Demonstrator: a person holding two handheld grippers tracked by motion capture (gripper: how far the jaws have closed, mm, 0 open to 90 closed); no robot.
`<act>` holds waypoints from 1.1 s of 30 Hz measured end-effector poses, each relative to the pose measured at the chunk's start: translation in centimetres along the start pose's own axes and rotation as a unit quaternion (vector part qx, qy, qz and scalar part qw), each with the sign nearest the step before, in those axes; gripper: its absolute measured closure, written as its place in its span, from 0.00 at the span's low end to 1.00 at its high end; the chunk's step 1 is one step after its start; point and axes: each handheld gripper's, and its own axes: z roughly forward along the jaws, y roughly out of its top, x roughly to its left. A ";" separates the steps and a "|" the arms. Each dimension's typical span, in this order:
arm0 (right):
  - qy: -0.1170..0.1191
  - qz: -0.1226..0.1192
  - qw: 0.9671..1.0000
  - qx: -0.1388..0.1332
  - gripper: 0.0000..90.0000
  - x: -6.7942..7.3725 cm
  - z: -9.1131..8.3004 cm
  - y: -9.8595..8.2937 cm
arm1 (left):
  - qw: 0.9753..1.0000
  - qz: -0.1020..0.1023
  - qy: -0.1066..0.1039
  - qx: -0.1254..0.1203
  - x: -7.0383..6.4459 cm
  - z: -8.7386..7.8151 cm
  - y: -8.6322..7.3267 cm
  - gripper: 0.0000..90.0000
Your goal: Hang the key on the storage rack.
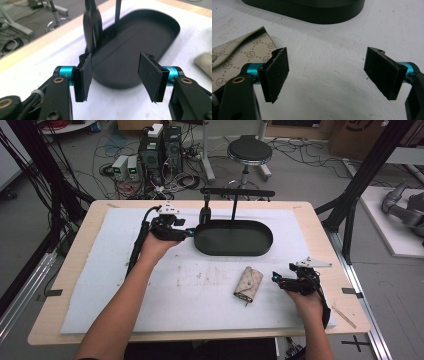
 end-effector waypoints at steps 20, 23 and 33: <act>-0.001 -0.006 1.000 0.004 0.23 0.2 0.1 -0.1 | 0.999 -0.024 -0.028 -0.034 -0.3 -6.2 -8.2 0.38; -0.002 -0.005 1.000 0.002 0.23 0.2 0.1 -0.1 | 0.998 -0.027 -0.031 -0.037 -0.3 -6.7 -9.4 0.36; -0.007 -0.016 1.000 0.014 0.23 0.2 0.6 -0.1 | 0.998 -0.030 -0.035 -0.042 0.1 -7.7 -11.4 0.28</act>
